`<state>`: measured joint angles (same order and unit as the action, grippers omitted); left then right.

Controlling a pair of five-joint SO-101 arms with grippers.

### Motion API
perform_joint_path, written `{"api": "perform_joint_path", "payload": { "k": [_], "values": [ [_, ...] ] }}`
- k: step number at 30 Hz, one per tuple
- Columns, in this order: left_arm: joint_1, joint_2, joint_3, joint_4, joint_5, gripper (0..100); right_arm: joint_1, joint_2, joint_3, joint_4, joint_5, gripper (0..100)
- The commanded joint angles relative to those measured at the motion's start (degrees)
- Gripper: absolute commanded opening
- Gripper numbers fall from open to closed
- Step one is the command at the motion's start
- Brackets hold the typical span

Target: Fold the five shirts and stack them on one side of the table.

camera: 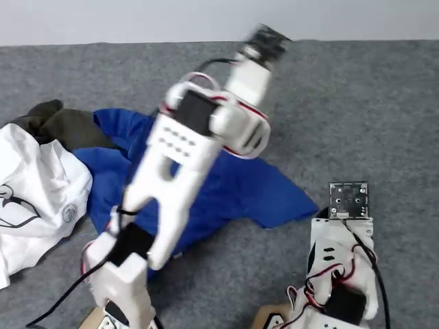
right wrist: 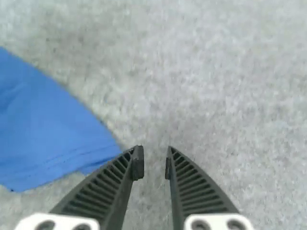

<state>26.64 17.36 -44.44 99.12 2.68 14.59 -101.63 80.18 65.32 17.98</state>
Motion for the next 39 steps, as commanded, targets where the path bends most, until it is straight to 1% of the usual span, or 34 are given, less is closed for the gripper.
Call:
{"api": "perform_joint_path", "payload": {
  "k": [1, 4, 7, 12, 15, 18, 22, 26, 30, 33, 35, 39],
  "values": [
    [-5.9, -8.4, 7.4, 1.6, -1.3, 18, 0.1, 7.7, -7.5, -0.7, 0.5, 4.7],
    [-8.1, -15.6, 20.2, 1.6, -8.9, 18, -1.4, 18.7, -14.6, -0.5, 0.4, 4.4],
    [-10.1, -25.4, 33.7, 1.5, -11.8, 15, -1.5, 30.3, -23.5, 1.8, 0.3, 4.3],
    [-13.3, -38.8, 54.8, 1.1, -16.5, 11, -1.5, 45.2, -34.7, 11.9, 0.6, 4.3],
    [-14.9, -43.0, 65.7, -0.5, -19.2, 9, -1.6, 49.9, -36.7, 14.6, 0.6, 4.3],
    [-16.4, -44.7, 76.8, -3.4, -25.1, 8, -1.7, 52.4, -36.7, 13.7, 0.6, 4.3],
    [-18.0, -45.3, 89.0, -11.1, -30.0, 8, -1.7, 55.1, -36.7, 12.4, 0.5, 4.4],
    [-19.3, -45.0, 98.2, -18.8, -31.9, 9, -1.5, 57.3, -36.7, 12.4, 0.4, 4.5],
    [-20.7, -45.0, 103.6, -23.6, -33.1, 16, -1.3, 57.5, -36.7, 12.6, 0.4, 4.5],
    [-21.1, -45.0, 103.3, -23.8, -33.1, 18, -1.3, 57.7, -36.7, 12.5, 0.4, 4.5],
    [-20.9, -45.0, 102.9, -22.6, -33.1, 18, -1.3, 57.9, -36.7, 12.4, 0.4, 4.5],
    [-20.9, -44.9, 103.3, -22.6, -33.1, 18, -1.3, 57.9, -36.7, 12.2, 0.4, 4.5]
  ]
}}
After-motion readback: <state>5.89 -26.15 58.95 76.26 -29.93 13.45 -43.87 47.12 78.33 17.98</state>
